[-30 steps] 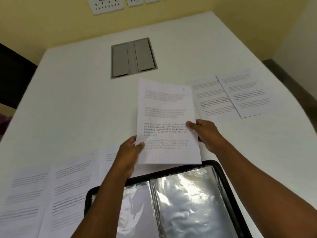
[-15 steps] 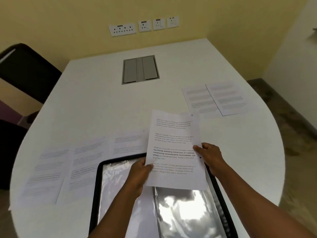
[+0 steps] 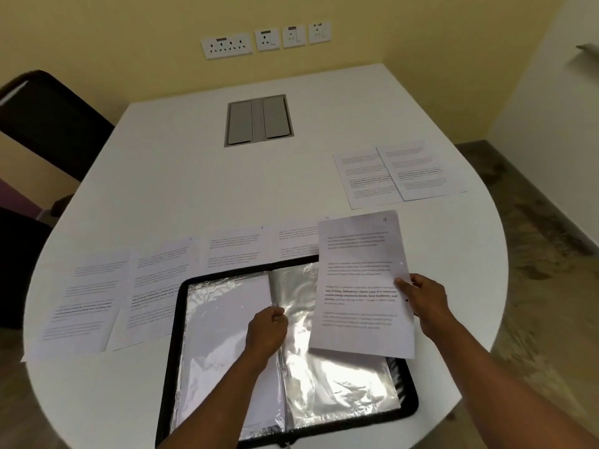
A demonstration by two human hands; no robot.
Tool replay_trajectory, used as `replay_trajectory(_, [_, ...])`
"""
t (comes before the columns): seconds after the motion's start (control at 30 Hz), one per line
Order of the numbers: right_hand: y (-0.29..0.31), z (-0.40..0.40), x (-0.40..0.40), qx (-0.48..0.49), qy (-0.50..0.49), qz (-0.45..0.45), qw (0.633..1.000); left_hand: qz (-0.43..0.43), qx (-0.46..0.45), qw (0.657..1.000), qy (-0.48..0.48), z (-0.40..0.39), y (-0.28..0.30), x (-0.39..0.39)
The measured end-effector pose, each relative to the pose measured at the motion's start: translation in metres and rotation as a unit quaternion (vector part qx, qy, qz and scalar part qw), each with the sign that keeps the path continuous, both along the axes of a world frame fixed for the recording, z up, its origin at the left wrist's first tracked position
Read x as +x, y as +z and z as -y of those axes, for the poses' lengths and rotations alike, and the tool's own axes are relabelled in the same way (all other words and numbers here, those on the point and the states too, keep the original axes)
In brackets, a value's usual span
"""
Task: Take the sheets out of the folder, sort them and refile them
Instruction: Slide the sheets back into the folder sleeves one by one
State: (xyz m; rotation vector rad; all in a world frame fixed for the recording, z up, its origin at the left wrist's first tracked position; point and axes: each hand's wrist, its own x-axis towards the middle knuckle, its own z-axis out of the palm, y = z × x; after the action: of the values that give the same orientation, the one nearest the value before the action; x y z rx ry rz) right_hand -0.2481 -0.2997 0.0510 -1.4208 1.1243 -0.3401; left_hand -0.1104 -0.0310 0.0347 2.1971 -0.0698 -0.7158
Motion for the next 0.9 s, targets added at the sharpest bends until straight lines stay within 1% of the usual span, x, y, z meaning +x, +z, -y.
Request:
replay_trajectory(0.07, [0.000,0.007,-0.004,0.007,-0.014,0.009,1.000,0.033,0.037,0.998,-0.036,0.009,-0.002,0.004])
replay_trajectory(0.2, [-0.001,0.022,-0.004,0.023,-0.038,0.029,0.999,0.066,0.074,0.991,-0.085,0.028,-0.005,0.019])
replay_trajectory(0.33, [0.002,0.035,-0.002,0.047,-0.067,0.060,0.995,0.103,0.125,0.977,-0.136,0.044,-0.012,0.031])
replay_trajectory(0.57, [0.009,0.061,0.012,0.053,-0.126,0.094,0.986,0.149,0.179,0.950,-0.206,0.072,-0.028,0.057])
replay_trajectory(0.73, [0.006,0.068,0.026,0.079,-0.140,0.111,0.981,0.195,0.185,0.933,-0.241,0.084,-0.036,0.067])
replay_trajectory(0.8, [0.004,0.073,0.033,0.093,-0.147,0.121,0.977,0.224,0.193,0.920,-0.258,0.086,-0.044,0.073])
replay_trajectory(0.9, [0.001,0.081,0.043,0.108,-0.165,0.133,0.971,0.281,0.227,0.885,-0.295,0.087,-0.061,0.083])
